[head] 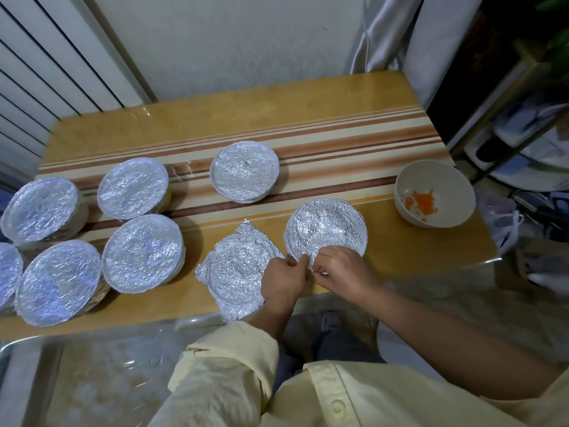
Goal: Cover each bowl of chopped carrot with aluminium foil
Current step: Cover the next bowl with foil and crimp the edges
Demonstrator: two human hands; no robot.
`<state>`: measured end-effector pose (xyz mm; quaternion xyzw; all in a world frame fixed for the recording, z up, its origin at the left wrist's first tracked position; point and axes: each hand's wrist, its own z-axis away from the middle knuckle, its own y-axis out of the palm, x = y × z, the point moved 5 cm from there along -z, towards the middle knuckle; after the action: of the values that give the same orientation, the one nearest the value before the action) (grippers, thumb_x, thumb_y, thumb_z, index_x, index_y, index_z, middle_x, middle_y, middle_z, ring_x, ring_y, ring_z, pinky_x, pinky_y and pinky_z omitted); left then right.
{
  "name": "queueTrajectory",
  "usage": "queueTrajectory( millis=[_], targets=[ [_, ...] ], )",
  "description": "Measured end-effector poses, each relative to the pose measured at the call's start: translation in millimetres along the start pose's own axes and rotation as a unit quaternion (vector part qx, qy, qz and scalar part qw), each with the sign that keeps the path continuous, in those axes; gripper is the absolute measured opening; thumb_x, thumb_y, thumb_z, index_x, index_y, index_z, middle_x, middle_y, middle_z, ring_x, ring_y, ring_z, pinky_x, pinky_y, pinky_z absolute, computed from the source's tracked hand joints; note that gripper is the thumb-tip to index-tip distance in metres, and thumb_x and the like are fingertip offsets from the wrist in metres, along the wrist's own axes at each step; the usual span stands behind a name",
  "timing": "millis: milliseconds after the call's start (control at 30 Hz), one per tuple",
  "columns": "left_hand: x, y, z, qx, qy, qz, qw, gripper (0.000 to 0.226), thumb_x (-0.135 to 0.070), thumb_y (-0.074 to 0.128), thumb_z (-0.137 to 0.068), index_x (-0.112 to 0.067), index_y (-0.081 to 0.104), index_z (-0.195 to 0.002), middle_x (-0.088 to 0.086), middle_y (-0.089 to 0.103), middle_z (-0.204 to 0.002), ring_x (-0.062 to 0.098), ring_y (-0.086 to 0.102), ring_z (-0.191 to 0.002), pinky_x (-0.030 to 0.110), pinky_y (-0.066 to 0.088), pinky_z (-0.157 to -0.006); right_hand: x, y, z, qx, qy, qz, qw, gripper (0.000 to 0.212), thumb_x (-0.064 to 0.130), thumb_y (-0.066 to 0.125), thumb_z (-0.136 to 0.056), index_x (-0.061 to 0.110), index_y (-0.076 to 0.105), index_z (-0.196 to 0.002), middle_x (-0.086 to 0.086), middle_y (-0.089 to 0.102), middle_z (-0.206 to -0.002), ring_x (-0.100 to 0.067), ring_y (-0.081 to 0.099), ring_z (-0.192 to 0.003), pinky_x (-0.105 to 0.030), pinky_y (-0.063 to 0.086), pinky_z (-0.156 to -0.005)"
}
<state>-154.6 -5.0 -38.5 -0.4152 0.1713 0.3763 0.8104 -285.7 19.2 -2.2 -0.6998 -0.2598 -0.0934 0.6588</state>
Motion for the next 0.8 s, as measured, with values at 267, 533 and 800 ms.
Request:
queueTrajectory(
  millis=[267, 533, 800],
  targets=[
    [-6, -1, -1, 0.002, 0.015, -0.046, 0.999, 0.038, -0.039, 0.061, -0.083, -0.006, 0.076, -0.075, 0.014, 0.073, -0.077, 0.032, 0.069, -0.080, 0.032, 0.053, -0.071, -1, -1, 0, 0.000, -0.007, -0.021, 1.000, 0.017, 0.004, 0.078, -0.066, 0.013, 0.063, -0.062, 0.000, 0.056, -0.062, -0.021, 0.057, -0.058, -0.028, 0.044, -0.049],
    [-9, -1, -2, -0.003, 0.025, -0.089, 0.996, 0.033, -0.036, 0.061, -0.088, -0.007, 0.075, -0.079, 0.013, 0.068, -0.075, 0.034, 0.068, -0.083, 0.028, 0.043, -0.064, -1, 0, 0, 0.002, -0.006, -0.030, 1.000, 0.015, 0.002, 0.076, -0.065, 0.012, 0.064, -0.064, 0.000, 0.057, -0.064, -0.023, 0.058, -0.060, -0.031, 0.048, -0.049],
    [-6, -1, -2, -0.007, 0.029, -0.097, 0.995, 0.037, -0.040, 0.059, -0.089, -0.009, 0.075, -0.078, 0.008, 0.068, -0.073, 0.032, 0.068, -0.081, 0.029, 0.047, -0.065, 1, 0, -1, 0.002, -0.001, -0.035, 0.999, 0.016, 0.003, 0.076, -0.065, 0.012, 0.064, -0.064, -0.001, 0.057, -0.064, -0.023, 0.059, -0.060, -0.030, 0.048, -0.050]
  ],
)
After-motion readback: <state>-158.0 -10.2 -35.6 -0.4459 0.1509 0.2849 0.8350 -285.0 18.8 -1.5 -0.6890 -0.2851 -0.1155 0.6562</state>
